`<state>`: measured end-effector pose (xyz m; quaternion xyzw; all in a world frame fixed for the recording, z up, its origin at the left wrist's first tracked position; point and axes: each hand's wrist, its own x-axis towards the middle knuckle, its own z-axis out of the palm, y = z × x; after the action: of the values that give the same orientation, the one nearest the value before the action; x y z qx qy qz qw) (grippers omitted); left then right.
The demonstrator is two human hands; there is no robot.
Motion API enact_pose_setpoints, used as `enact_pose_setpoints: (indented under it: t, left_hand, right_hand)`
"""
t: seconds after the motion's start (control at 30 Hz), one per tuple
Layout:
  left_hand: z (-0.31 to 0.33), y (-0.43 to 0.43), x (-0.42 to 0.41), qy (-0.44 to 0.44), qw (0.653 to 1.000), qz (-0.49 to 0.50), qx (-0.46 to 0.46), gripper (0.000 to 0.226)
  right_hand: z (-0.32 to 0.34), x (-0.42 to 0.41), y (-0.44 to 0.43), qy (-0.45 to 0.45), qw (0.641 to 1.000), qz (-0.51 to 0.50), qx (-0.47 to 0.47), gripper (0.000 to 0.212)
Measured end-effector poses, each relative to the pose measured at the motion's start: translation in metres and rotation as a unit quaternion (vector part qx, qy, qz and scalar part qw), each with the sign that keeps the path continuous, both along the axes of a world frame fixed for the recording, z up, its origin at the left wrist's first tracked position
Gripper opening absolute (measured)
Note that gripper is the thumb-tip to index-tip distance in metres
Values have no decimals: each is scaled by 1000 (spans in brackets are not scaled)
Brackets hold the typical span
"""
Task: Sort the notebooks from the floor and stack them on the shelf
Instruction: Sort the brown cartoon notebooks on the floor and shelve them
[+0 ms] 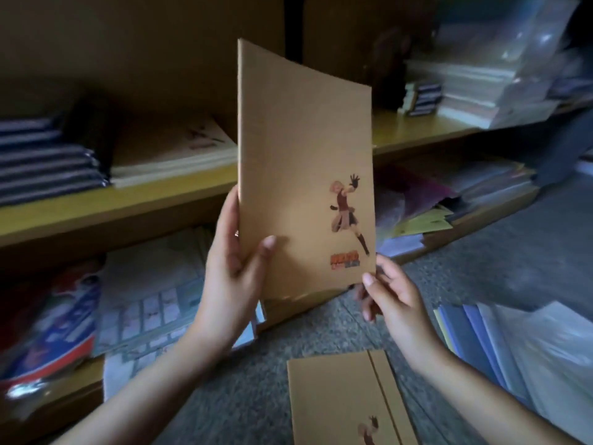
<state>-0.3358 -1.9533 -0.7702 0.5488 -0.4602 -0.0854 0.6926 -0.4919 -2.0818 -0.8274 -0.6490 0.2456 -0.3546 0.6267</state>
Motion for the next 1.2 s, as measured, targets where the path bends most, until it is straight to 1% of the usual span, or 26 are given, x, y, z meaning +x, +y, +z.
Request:
enact_pose_setpoints:
  t: [0.17, 0.3, 0.43, 0.5, 0.53, 0.57, 0.6, 0.63, 0.67, 0.7, 0.73, 0.77, 0.8, 0.83, 0.87, 0.93, 1.03, 1.13, 1.2]
  left_hand:
    - [36, 8, 41, 49, 995, 86, -5, 56]
    - [52, 16, 71, 144, 981, 130, 19, 56]
    - [61, 21, 92, 245, 955, 163, 30, 45]
    - [64, 24, 99, 305, 939, 160, 20, 50]
    - [64, 26, 101, 318, 935, 157, 12, 55]
    - [65, 28, 100, 301, 939, 166, 19, 61]
    - [66, 30, 99, 251, 949, 186, 49, 66]
    - [68, 32, 97, 174, 956, 214, 104, 70]
    - [69, 33, 93, 97, 952, 240, 162, 73]
    - [71, 35, 88, 31, 942, 258, 215, 73]
    - [70, 36, 86, -46, 924, 281, 254, 69]
    - [70, 36, 85, -146, 900, 306, 275, 59]
    - [69, 35, 85, -255, 863, 335, 279, 43]
    - [66, 34, 88, -340, 829, 352, 272, 28]
    - [64, 31, 89, -384, 809, 355, 268, 20]
    - [63, 28, 89, -410, 804, 337, 266, 17]
    - [59, 21, 95, -440, 771, 375, 267, 18]
    - [58, 18, 105, -417, 750, 413, 303, 32]
    - [58, 15, 116, -391, 739, 443, 323, 40]
  right_hand:
    - [49, 53, -1, -35, 998, 41, 21, 31]
    - [71, 93, 6, -40, 996, 57, 59, 32]
    - [88, 122, 12, -60, 987, 65, 133, 39]
    - [95, 130, 14, -71, 982, 63, 163, 37]
    - [98, 134, 14, -73, 980, 61, 172, 36]
    - [100, 136, 14, -73, 980, 59, 174, 32]
    - [102, 139, 14, -68, 982, 58, 166, 26]
    - [103, 141, 14, -59, 985, 57, 152, 20]
    - [104, 143, 13, -50, 987, 58, 139, 16]
    - [105, 144, 12, -44, 989, 59, 129, 15]
    - [106, 146, 10, -40, 990, 60, 121, 16]
    - [108, 147, 8, -33, 991, 60, 111, 18]
    - [109, 148, 7, -24, 993, 58, 99, 20]
    - [111, 150, 5, -15, 994, 54, 88, 21]
    - [113, 153, 3, -11, 995, 51, 81, 21]
    - [115, 160, 1, -9, 996, 42, 80, 25]
    - [118, 170, 3, -8, 996, 40, 80, 30]
    - [115, 173, 4, 5, 995, 79, 67, 43]
    - [110, 173, 4, 28, 992, 118, 28, 49]
